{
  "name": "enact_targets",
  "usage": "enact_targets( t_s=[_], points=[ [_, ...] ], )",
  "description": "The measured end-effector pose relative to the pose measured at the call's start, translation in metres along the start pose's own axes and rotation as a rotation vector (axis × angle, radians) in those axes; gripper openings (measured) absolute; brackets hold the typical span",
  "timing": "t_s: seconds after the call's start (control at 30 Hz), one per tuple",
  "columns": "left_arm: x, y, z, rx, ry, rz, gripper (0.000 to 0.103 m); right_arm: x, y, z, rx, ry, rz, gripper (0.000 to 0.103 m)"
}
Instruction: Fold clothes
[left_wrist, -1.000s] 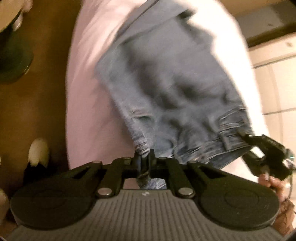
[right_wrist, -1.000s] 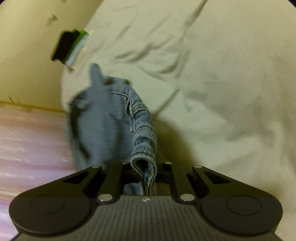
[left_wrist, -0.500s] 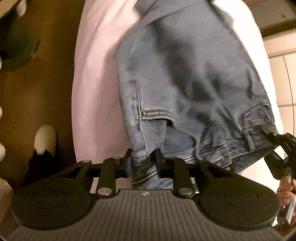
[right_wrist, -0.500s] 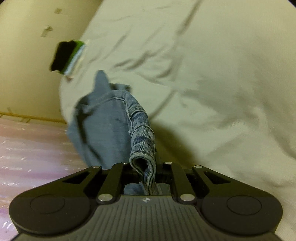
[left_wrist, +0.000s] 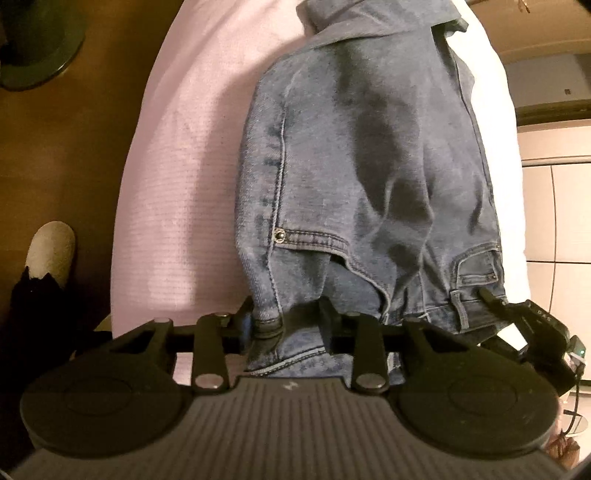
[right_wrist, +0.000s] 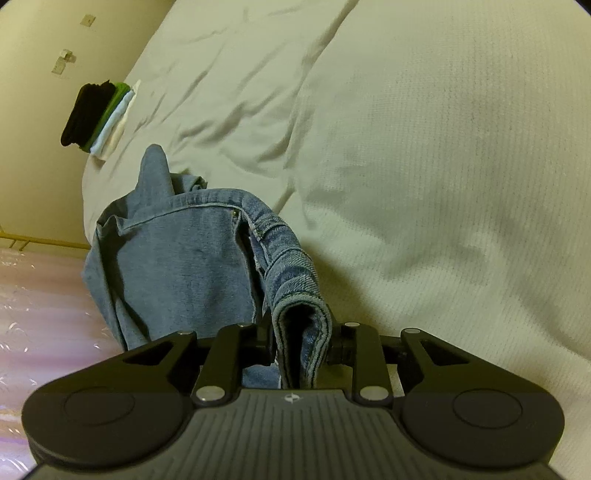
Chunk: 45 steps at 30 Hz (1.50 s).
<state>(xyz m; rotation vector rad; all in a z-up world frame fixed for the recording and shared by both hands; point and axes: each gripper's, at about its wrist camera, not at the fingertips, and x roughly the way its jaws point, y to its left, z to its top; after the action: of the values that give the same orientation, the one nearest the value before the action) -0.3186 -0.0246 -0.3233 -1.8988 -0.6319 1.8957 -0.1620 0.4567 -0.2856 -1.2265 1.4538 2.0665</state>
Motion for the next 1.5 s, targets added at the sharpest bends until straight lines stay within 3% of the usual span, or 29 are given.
enact_targets(
  t_s=[0.2,0.27,0.4,0.53,0.6,0.67,0.7,0.73,0.77,0.9,1.1,1.2,1.33,1.5],
  points=[
    [0.000,0.010,-0.007,0.029,-0.025,-0.035,0.031,0.002,-0.010,0.001,0.009,0.003,-0.003,0.033],
    [0.000,0.012,-0.009,-0.005,-0.028,-0.106,0.030,0.002,-0.013,0.001,0.010,0.002,-0.003,0.038],
    [0.000,0.016,-0.013,-0.074,-0.024,-0.252,0.018,0.004,-0.019,0.003,0.016,0.002,-0.007,0.040],
    [0.009,0.014,-0.011,-0.032,0.012,-0.222,0.024,0.005,-0.024,0.006,0.021,-0.004,-0.018,0.039],
    [0.013,0.017,-0.013,-0.061,0.016,-0.213,0.024,0.007,-0.028,0.007,0.037,-0.004,-0.008,0.041],
    [0.006,0.009,-0.013,-0.034,0.006,-0.211,0.017,0.008,-0.029,0.007,0.048,-0.004,0.006,0.042],
    [0.001,0.003,-0.013,-0.011,0.000,-0.209,0.008,0.009,-0.029,0.008,0.052,-0.004,0.013,0.041],
    [-0.006,-0.005,-0.011,0.027,-0.005,-0.204,0.007,0.009,-0.028,0.008,0.042,-0.003,0.025,0.020],
    [-0.016,-0.015,-0.009,0.077,-0.009,-0.196,0.007,0.008,-0.025,0.007,0.026,-0.003,0.035,0.015],
    [-0.087,-0.060,0.009,0.246,-0.082,-0.263,0.007,-0.020,-0.006,0.001,0.054,-0.024,0.152,0.013],
    [-0.253,-0.150,0.042,0.502,-0.301,-0.437,0.006,-0.128,0.059,-0.002,0.112,-0.108,0.518,0.012],
    [-0.343,-0.207,0.055,0.639,-0.417,-0.522,0.007,-0.199,0.114,0.011,0.032,-0.198,0.714,0.012],
    [-0.451,-0.275,0.069,0.767,-0.483,-0.624,0.007,-0.306,0.192,0.033,-0.099,-0.336,0.981,0.012],
    [-0.533,-0.333,0.061,0.854,-0.497,-0.711,0.008,-0.429,0.273,0.034,-0.314,-0.514,1.123,0.012]
  ],
)
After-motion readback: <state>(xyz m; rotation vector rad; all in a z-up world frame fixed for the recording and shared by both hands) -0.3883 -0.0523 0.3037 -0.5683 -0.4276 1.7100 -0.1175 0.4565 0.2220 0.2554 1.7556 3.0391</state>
